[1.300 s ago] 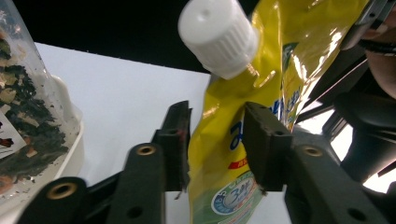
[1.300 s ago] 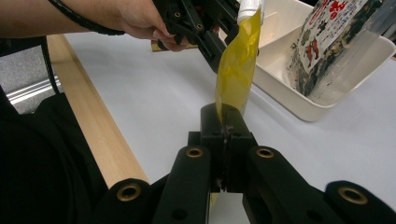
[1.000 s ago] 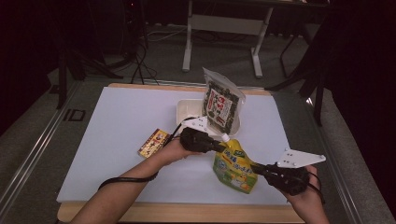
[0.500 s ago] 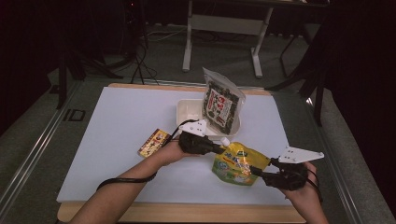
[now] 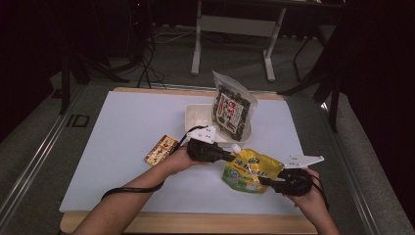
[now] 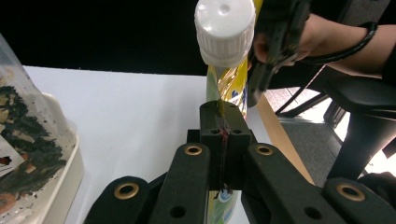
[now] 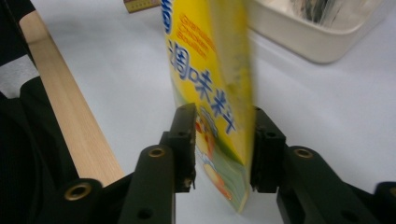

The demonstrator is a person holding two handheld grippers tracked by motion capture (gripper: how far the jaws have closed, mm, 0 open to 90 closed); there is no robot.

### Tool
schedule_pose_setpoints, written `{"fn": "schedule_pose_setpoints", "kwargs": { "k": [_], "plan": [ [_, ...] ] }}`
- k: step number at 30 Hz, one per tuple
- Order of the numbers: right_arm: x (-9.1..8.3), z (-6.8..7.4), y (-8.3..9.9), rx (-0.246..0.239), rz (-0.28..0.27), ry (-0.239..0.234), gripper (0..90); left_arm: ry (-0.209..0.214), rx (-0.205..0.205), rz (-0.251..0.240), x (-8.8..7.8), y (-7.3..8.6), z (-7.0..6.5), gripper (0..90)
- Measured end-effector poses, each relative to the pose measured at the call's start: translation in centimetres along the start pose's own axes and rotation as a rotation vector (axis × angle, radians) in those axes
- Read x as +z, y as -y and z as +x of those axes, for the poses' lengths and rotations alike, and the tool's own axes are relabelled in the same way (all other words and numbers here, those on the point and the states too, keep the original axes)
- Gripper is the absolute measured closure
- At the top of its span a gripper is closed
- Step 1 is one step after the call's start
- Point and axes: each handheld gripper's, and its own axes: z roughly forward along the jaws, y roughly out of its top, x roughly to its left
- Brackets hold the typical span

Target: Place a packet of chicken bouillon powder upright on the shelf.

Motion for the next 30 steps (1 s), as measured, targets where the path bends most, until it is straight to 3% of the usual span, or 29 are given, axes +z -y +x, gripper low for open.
{"fn": "schedule_pose_setpoints", "kwargs": {
  "k": [4, 14, 19, 25, 30],
  "plan": [
    [0.9, -0.6, 0.8, 0.023, 0.032, -0.025, 69.6, -0.003, -0.011, 0.002, 0.0, 0.0, 0.0, 89.9],
    [0.9, -0.1, 0.7, -0.016, 0.064, -0.054, 84.1, -0.023, -0.012, 0.011, 0.0, -0.2, 0.1, 89.8],
    [0.4, 0.5, 0.1, -0.018, 0.027, -0.061, 85.1, -0.043, -0.025, -0.007, -0.8, -0.3, 0.3, 89.4],
    [-0.5, 1.0, -0.8, -0.007, -0.016, -0.065, 85.5, -0.088, -0.002, -0.034, -1.7, -1.0, 0.2, 85.5],
    [-1.2, 1.9, -1.8, -0.019, -0.047, -0.07, 85.9, -0.093, -0.014, -0.041, -2.2, -1.6, -0.1, 71.4]
  ]
}}
